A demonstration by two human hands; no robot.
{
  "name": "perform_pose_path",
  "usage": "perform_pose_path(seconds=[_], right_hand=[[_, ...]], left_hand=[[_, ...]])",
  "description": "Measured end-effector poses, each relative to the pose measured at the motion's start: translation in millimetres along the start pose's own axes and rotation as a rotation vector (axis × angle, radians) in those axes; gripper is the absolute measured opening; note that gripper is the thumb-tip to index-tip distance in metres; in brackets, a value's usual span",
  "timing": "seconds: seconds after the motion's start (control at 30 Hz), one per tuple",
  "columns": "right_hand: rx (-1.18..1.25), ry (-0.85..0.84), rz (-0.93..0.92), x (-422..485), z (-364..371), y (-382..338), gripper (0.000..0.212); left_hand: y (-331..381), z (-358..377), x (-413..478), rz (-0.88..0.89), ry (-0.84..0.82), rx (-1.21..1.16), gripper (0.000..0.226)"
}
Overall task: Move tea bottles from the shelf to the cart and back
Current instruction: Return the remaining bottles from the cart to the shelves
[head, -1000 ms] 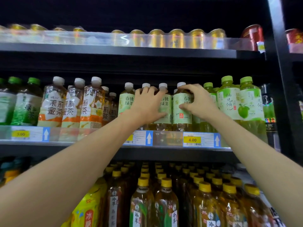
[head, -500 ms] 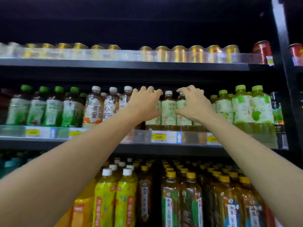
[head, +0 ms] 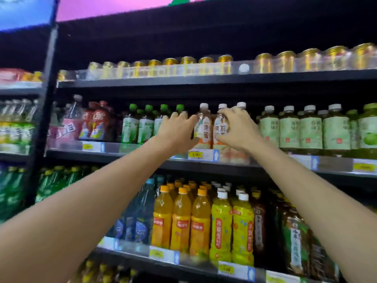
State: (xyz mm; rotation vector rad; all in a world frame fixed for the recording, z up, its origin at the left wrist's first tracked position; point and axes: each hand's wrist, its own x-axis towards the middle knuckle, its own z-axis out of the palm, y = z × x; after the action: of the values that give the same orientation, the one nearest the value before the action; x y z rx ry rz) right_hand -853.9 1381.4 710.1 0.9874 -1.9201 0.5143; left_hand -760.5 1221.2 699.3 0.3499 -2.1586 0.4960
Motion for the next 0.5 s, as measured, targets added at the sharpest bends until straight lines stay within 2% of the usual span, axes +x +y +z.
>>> perform_pose_path(seconds=[0.2, 0.5], right_hand=[[0.099, -0.028, -0.082, 30.8, 29.5, -55.9, 0.067], [0.036, -0.018, -0.114, 84.5, 91.2, -89.6, 0.069]], left_hand=[[-74.3, 3.0, -22.9, -0.093, -0.027, 0.035, 0.06], [-134.1, 39.3, -2.3, -0.104, 0.0, 0.054, 0.067]])
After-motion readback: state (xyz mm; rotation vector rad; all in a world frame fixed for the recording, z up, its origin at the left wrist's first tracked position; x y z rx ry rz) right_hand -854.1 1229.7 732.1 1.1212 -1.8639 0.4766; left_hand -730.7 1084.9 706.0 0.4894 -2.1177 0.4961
